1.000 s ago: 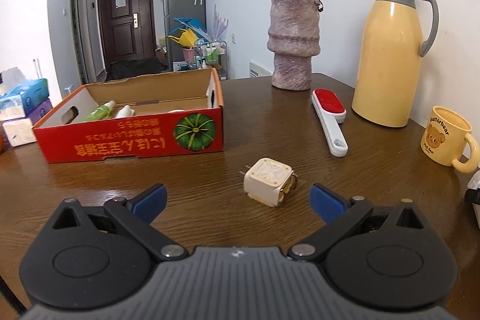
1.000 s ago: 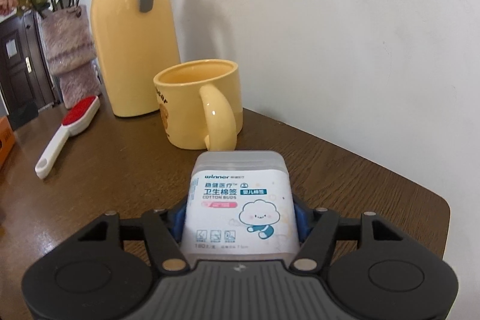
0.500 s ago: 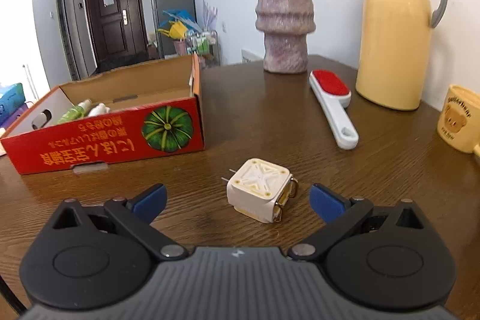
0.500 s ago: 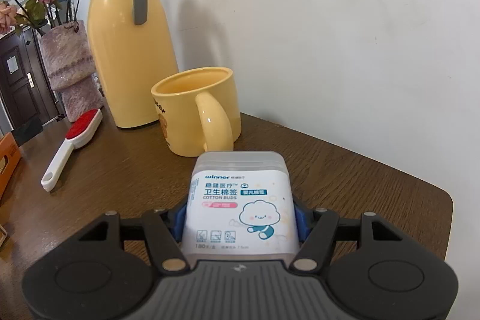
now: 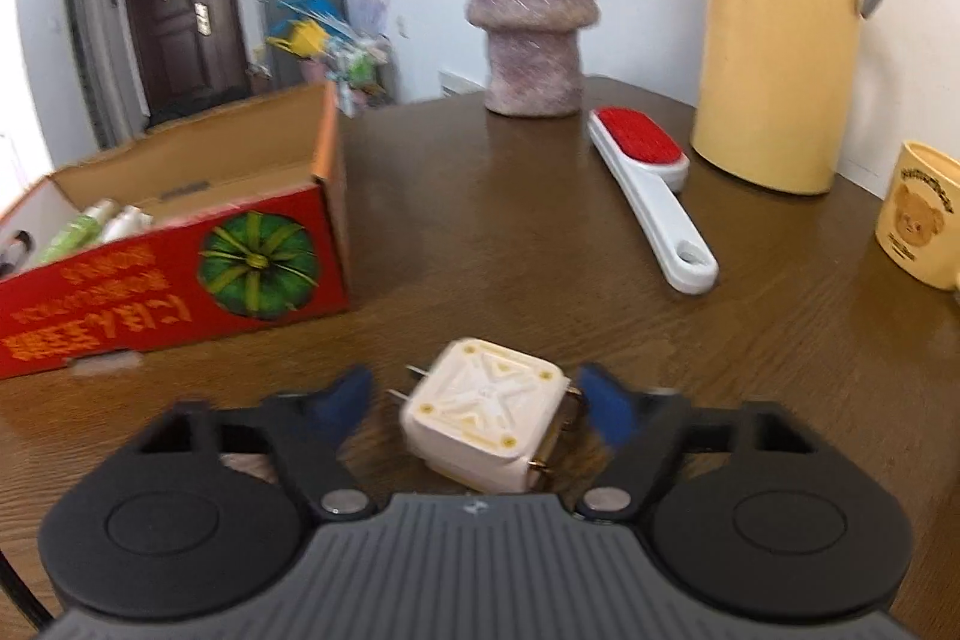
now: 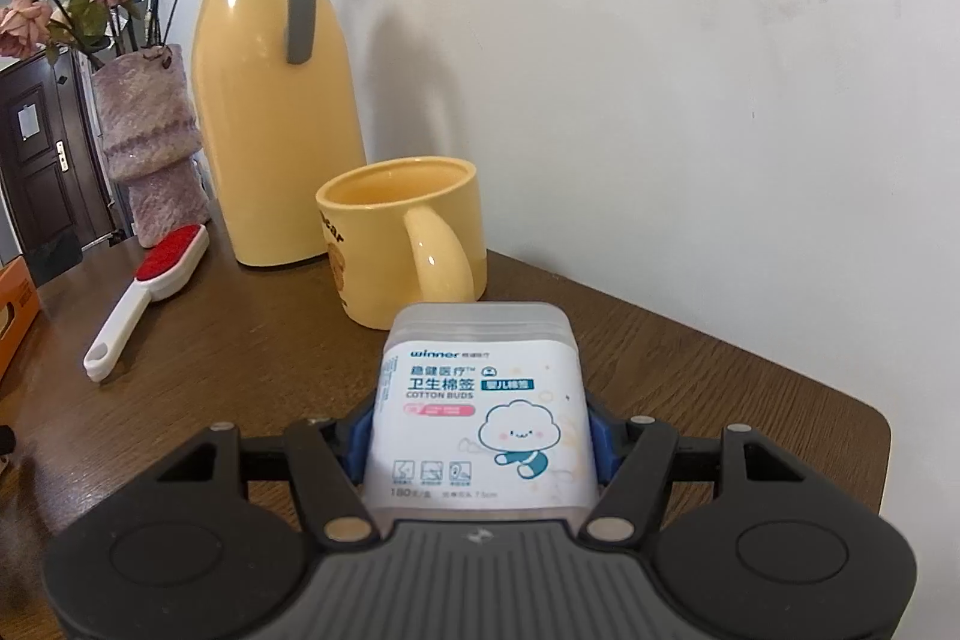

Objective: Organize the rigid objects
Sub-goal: 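Lift the plug cube with the left gripper while the right gripper lifts the cotton-bud box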

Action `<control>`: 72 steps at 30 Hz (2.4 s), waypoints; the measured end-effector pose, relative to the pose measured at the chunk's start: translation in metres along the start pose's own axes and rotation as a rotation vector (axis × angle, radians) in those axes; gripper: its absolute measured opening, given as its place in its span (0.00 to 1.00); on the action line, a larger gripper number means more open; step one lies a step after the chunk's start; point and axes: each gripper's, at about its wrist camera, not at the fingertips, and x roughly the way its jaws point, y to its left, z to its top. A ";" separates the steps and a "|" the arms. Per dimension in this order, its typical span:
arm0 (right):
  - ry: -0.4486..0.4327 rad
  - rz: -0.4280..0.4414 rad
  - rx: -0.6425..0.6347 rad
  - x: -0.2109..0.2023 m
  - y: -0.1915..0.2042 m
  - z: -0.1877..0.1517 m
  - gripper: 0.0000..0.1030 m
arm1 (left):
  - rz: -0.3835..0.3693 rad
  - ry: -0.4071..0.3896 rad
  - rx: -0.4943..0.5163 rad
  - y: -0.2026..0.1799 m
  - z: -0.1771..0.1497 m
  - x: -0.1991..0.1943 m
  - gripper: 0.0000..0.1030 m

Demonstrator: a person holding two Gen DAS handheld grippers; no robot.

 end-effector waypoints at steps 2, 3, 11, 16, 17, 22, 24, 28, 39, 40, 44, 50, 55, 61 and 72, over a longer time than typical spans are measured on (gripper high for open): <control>-0.006 -0.004 -0.004 -0.001 0.000 0.000 0.62 | -0.005 -0.001 0.001 0.001 0.000 0.001 0.67; -0.007 -0.005 -0.004 -0.001 0.000 0.001 0.62 | -0.009 -0.001 -0.002 0.001 0.000 0.001 0.67; -0.045 -0.012 -0.011 -0.007 0.002 0.001 0.62 | 0.004 -0.018 -0.035 0.008 0.001 -0.007 0.67; -0.052 -0.008 -0.021 -0.011 0.006 0.001 0.62 | 0.008 -0.048 -0.046 0.012 0.000 -0.018 0.53; -0.053 -0.004 -0.023 -0.012 0.007 0.001 0.62 | 0.001 -0.049 -0.053 0.014 0.000 -0.020 0.41; -0.058 0.013 -0.033 -0.017 0.013 0.000 0.62 | -0.017 -0.041 -0.066 0.019 -0.003 -0.026 0.22; -0.059 0.019 -0.037 -0.019 0.015 0.000 0.62 | -0.022 -0.039 -0.068 0.020 -0.004 -0.028 0.22; -0.059 0.030 -0.040 -0.023 0.016 -0.002 0.62 | 0.009 -0.054 -0.062 0.021 -0.008 -0.037 0.71; -0.056 0.062 -0.051 -0.028 0.020 -0.006 0.62 | 0.042 0.001 -0.004 0.016 -0.025 -0.037 0.80; -0.055 0.062 -0.051 -0.028 0.020 -0.006 0.62 | 0.045 0.003 -0.004 0.016 -0.026 -0.036 0.78; -0.054 0.064 -0.053 -0.028 0.021 -0.007 0.62 | 0.029 0.023 -0.019 0.018 -0.027 -0.032 0.64; -0.051 0.070 -0.060 -0.028 0.024 -0.008 0.62 | 0.019 0.019 -0.046 0.022 -0.027 -0.032 0.53; -0.050 0.074 -0.062 -0.029 0.024 -0.009 0.62 | 0.024 0.013 -0.044 0.023 -0.027 -0.036 0.52; -0.056 0.084 -0.068 -0.032 0.027 -0.007 0.62 | 0.026 -0.008 -0.036 0.022 -0.029 -0.045 0.52; -0.085 0.125 -0.097 -0.054 0.040 -0.005 0.62 | 0.032 -0.051 -0.051 0.029 -0.035 -0.072 0.52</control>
